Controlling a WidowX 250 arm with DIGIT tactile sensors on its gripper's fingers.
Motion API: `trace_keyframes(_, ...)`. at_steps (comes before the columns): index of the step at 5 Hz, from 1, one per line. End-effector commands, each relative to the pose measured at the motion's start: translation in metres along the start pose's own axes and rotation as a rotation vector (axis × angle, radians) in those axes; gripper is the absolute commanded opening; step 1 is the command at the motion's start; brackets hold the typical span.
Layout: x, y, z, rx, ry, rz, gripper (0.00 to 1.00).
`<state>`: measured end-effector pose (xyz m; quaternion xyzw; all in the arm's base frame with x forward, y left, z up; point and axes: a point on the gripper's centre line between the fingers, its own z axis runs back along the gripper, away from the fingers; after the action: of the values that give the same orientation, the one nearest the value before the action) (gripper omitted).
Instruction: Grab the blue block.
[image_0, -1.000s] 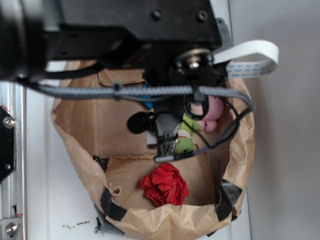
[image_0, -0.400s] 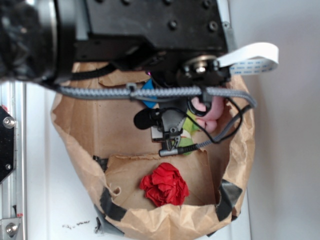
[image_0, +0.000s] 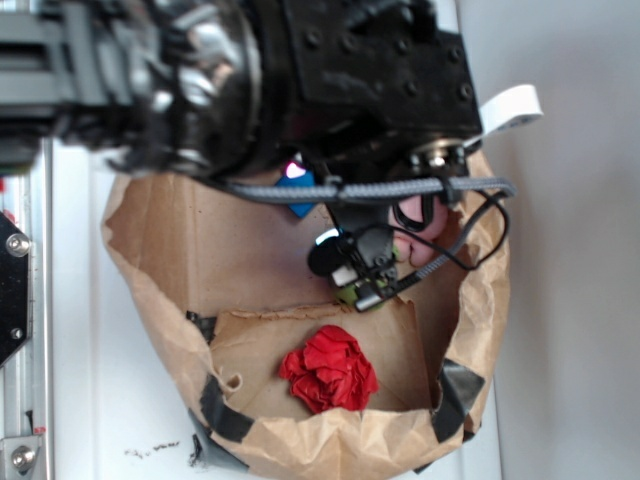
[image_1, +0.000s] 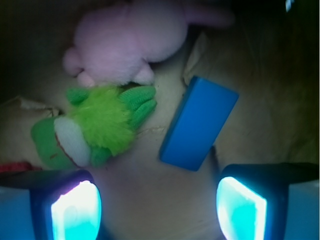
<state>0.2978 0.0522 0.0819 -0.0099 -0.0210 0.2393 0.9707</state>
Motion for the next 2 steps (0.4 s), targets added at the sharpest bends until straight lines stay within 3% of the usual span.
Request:
trace_keyframes(1,-0.001,0.006,0.012,-0.084,-0.228,0.228,1.00)
trace_keyframes(2,0.004,0.019,0.015,-0.096,-0.234,0.274,1.00)
